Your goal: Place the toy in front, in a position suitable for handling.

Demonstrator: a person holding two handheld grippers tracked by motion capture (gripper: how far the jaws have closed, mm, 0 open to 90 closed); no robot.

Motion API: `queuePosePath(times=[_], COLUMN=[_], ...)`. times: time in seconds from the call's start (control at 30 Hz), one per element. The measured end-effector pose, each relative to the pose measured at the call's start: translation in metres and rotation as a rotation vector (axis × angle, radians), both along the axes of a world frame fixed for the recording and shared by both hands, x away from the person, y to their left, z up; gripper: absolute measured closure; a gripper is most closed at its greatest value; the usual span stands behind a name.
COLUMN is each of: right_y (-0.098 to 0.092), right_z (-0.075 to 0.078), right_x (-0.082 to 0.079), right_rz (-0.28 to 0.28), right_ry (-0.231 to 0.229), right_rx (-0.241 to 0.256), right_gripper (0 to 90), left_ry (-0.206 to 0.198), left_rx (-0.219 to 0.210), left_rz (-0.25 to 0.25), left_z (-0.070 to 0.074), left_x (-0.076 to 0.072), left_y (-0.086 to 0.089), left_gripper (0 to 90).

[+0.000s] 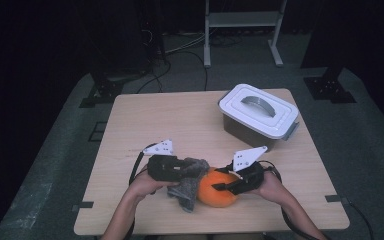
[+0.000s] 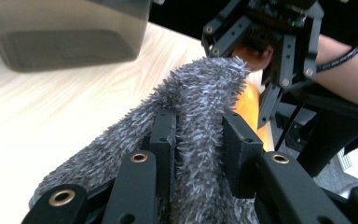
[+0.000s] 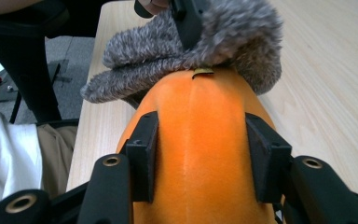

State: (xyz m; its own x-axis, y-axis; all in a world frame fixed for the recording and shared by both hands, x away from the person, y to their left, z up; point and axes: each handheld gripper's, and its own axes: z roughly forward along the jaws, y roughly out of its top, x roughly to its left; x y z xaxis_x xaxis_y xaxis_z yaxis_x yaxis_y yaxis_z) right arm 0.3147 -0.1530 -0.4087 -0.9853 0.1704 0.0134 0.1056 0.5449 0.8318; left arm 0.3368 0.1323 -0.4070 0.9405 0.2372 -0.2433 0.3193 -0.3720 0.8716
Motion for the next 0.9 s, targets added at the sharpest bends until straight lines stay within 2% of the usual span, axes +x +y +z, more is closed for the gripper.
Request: queuePosePath(times=[0.07, 0.17, 0.2, 0.27, 0.37, 0.47, 0.53, 0.63, 0.7, 0.73, 0.77, 0.8, 0.87, 0.9], right_y=[-0.003, -0.012, -0.016, -0.032, -0.039, -0.033, -0.024, -0.012, 0.000, 0.000, 0.007, 0.009, 0.010, 0.010], right_z=[-0.001, -0.004, -0.004, -0.006, -0.006, 0.000, 0.008, 0.013, 0.014, 0.014, 0.010, 0.009, 0.006, 0.005], right_x=[0.001, 0.003, 0.004, 0.008, 0.012, 0.010, 0.005, 0.000, -0.004, -0.004, -0.005, -0.006, -0.005, -0.005], right_rz=[-0.002, -0.003, -0.001, -0.025, -0.061, -0.087, -0.099, -0.091, -0.102, -0.102, -0.111, -0.124, -0.141, -0.141], right_ry=[0.003, 0.024, 0.033, 0.070, 0.107, 0.117, 0.103, 0.085, 0.066, 0.066, 0.050, 0.058, 0.066, 0.054], right_rx=[-0.024, -0.025, -0.029, -0.016, -0.011, -0.049, -0.084, -0.103, -0.157, -0.157, -0.191, -0.198, -0.197, -0.196], right_gripper=[49.0, 48.0, 47.5, 45.0, 36.7, 24.5, 19.7, 17.5, 14.4, 14.4, 14.2, 15.0, 22.6, 28.5], left_ry=[0.023, 0.030, 0.030, 0.046, 0.057, 0.065, 0.072, 0.071, 0.066, 0.066, 0.070, 0.071, 0.076, 0.079], left_rx=[-0.003, -0.001, 0.022, 0.027, 0.012, -0.008, -0.018, -0.031, -0.024, -0.024, -0.018, -0.015, -0.018, -0.017], left_rz=[0.001, 0.003, 0.008, 0.000, -0.020, -0.030, -0.035, -0.059, -0.067, -0.067, -0.068, -0.064, -0.058, -0.058], left_z=[-0.006, -0.010, -0.012, -0.018, -0.020, -0.020, -0.020, -0.018, -0.017, -0.017, -0.017, -0.018, -0.020, -0.020], left_x=[0.002, 0.003, 0.004, 0.004, 0.003, 0.003, 0.002, 0.000, -0.002, -0.002, -0.003, -0.003, -0.001, -0.001], left_y=[0.000, 0.000, -0.001, -0.004, -0.011, -0.013, -0.013, -0.016, -0.019, -0.019, -0.020, -0.020, -0.018, -0.017], left_gripper=[68.0, 67.9, 67.9, 67.9, 67.9, 68.0, 67.9, 68.0, 68.0, 68.0, 68.0, 67.9, 68.0, 68.0])
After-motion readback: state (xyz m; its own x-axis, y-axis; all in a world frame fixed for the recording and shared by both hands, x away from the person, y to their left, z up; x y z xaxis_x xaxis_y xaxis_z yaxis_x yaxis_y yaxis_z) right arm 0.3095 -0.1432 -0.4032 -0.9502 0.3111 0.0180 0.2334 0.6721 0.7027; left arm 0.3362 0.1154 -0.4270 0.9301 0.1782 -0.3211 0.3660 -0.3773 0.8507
